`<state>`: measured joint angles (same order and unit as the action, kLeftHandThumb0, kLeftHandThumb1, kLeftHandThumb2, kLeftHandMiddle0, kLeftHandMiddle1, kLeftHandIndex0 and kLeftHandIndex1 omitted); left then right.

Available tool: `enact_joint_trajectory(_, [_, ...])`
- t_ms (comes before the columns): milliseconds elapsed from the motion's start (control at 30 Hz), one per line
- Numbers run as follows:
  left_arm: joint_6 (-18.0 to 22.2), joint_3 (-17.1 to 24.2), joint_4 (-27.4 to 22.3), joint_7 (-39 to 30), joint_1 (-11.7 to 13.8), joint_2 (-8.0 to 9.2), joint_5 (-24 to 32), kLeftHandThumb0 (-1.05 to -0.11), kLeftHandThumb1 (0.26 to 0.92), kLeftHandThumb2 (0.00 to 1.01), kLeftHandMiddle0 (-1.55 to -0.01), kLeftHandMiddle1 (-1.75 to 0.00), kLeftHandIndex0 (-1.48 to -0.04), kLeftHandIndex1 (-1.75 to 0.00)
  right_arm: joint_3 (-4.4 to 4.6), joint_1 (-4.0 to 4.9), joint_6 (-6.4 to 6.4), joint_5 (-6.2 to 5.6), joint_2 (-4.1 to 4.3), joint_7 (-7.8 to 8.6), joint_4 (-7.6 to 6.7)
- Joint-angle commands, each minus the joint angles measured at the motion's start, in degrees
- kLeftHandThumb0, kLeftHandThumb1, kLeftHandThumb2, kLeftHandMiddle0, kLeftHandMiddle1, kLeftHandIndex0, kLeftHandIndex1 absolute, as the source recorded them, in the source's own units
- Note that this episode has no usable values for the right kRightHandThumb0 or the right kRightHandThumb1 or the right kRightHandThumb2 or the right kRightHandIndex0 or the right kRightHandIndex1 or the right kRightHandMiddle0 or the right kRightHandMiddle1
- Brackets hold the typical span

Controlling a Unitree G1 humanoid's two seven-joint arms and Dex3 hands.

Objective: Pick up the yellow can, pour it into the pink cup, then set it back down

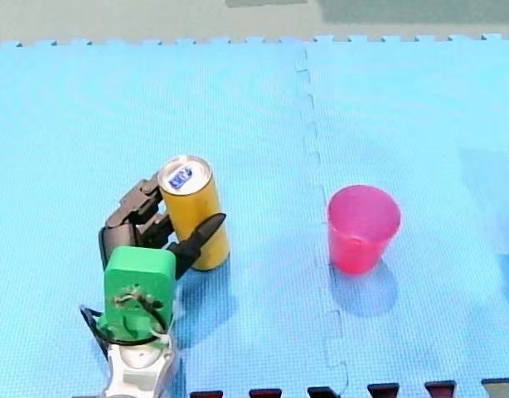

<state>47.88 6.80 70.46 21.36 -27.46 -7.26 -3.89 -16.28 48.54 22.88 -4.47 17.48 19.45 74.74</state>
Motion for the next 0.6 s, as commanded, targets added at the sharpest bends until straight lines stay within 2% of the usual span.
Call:
enact_joint_trajectory(0, [-0.8, 0.1, 0.7, -0.6, 0.4, -0.17, 0.0, -0.329, 0.819, 0.0, -1.29, 0.0, -1.17, 0.0, 0.03, 0.21, 0.28, -0.01, 0.27, -0.14, -0.18])
enact_joint_trajectory(200, [-0.7, -1.8, 1.0, 1.5, 0.8, 0.47, -2.7, -0.325, 0.825, 0.0, -1.28, 0.0, -1.17, 0.0, 0.03, 0.13, 0.38, -0.04, 0.15, -0.14, -0.24])
enact_joint_trajectory(300, [-1.5, -4.7, 1.0, 5.1, 1.0, 1.75, -6.9, -0.335, 0.817, 0.0, -1.11, 0.0, -0.99, 0.0, 0.09, 0.06, 0.45, 0.01, 0.13, -0.18, -0.28])
enact_joint_trajectory(400, [-3.0, -8.0, 1.0, 10.1, 0.9, 3.27, -11.8, -0.473, 0.772, 0.0, -0.87, 0.0, -0.9, 0.0, 0.12, 0.07, 0.43, 0.04, 0.13, -0.25, -0.27])
enact_joint_trajectory(533, [-3.0, -12.1, 0.6, 18.7, 0.5, 5.11, -18.3, -0.513, 0.76, 0.0, -0.82, 0.0, -0.88, 0.0, 0.11, 0.04, 0.54, 0.04, 0.07, -0.31, -0.28])
enact_joint_trajectory(567, [-3.5, -13.0, 0.5, 20.5, 0.3, 5.5, -19.6, -0.548, 0.757, 0.0, -0.77, 0.0, -0.84, 0.0, 0.12, 0.04, 0.58, 0.06, 0.06, -0.33, -0.29])
